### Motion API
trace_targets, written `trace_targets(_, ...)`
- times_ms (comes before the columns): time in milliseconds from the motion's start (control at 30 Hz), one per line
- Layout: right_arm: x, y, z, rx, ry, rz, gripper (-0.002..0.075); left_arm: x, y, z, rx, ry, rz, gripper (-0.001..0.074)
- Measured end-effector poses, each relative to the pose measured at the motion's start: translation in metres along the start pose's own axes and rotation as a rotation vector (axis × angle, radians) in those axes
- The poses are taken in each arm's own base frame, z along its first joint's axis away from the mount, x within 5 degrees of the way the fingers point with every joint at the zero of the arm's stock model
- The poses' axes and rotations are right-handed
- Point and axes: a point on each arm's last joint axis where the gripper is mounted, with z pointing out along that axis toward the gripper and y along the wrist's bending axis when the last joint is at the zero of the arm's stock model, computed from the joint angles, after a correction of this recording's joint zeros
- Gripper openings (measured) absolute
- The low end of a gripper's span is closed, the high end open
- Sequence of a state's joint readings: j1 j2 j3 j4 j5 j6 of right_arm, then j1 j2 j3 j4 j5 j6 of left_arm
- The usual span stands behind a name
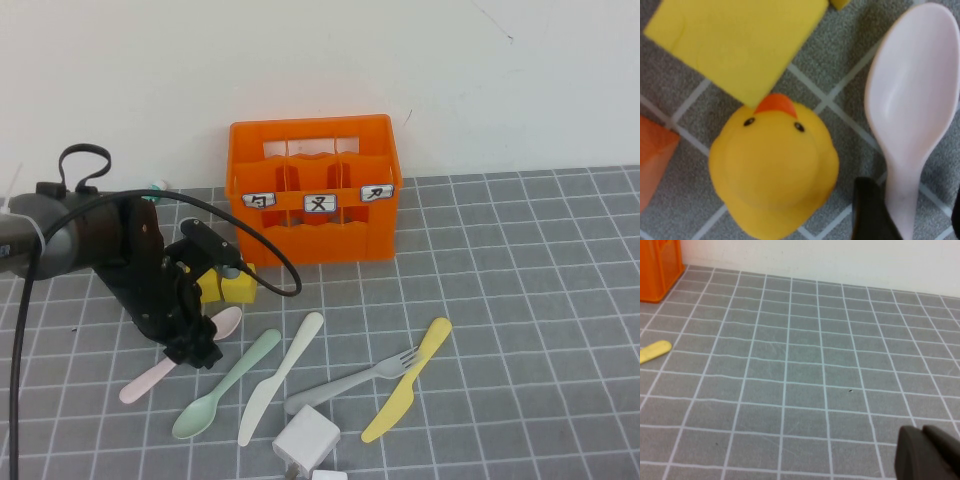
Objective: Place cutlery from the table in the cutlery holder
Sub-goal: Pick up the spoon
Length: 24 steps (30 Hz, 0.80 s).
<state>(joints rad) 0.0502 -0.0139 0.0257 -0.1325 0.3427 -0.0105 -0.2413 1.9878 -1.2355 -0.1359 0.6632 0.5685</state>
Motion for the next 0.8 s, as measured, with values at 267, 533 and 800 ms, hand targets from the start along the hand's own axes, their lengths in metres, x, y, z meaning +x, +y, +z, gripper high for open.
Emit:
trace_targets(267,0.000,0.000,0.000,0.000,0.000,0.000,-0.0003,0.003,-0.005,0.000,0.051,0.038,-0.068,0.0094)
trace_targets(533,0.000,0.000,0.000,0.000,0.000,0.000,-0.0003,0.011,-0.009,-0.010,0.083,0.122,-0.116,0.0093)
trace_targets(800,0.000,0.000,0.000,0.000,0.000,0.000,-0.0003,0.005,-0.013,-0.088,-0.004,-0.073,-0.157,0.0093)
